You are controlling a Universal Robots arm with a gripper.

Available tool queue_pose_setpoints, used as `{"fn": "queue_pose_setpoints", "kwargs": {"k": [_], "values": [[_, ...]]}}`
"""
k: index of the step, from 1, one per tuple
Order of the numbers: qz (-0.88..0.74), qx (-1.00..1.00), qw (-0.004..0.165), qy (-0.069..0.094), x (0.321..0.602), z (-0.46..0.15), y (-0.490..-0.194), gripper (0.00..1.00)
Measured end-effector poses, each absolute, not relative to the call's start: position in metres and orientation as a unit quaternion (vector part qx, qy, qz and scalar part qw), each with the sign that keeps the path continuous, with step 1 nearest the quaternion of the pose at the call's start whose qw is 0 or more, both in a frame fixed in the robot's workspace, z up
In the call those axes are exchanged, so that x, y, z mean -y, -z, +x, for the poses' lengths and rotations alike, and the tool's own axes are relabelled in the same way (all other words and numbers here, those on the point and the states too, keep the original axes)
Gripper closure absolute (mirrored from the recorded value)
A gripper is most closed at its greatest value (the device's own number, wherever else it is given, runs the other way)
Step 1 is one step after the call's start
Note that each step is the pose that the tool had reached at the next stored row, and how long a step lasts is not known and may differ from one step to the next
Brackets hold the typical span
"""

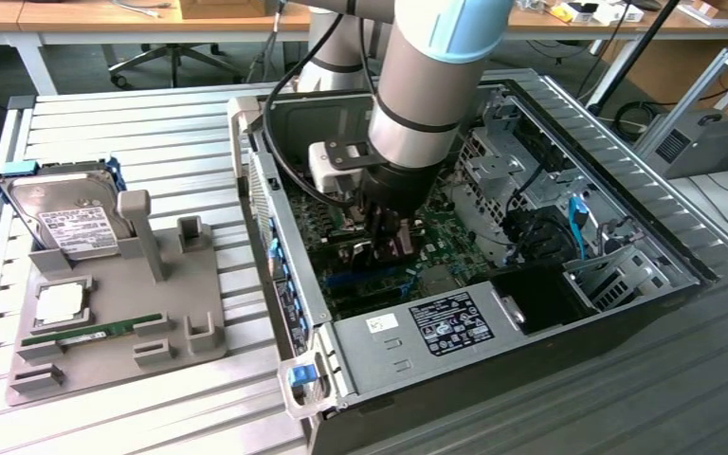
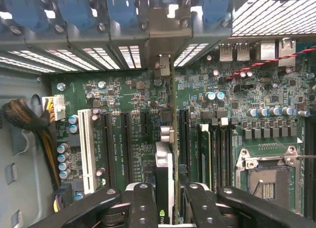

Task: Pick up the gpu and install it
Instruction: 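Insert the gpu into the slot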

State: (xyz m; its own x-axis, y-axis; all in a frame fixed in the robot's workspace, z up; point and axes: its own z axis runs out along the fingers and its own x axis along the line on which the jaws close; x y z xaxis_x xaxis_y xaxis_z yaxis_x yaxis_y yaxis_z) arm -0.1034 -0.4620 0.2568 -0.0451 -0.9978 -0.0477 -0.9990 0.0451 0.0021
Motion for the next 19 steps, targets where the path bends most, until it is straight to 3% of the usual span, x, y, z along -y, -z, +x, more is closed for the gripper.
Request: {"fn": "queue_pose_setpoints", "kwargs": {"k": [19], "values": [[-0.696,-0.717,0.017,-0.018,0.4633,-0.1034,-0.2569,0.73]]}}
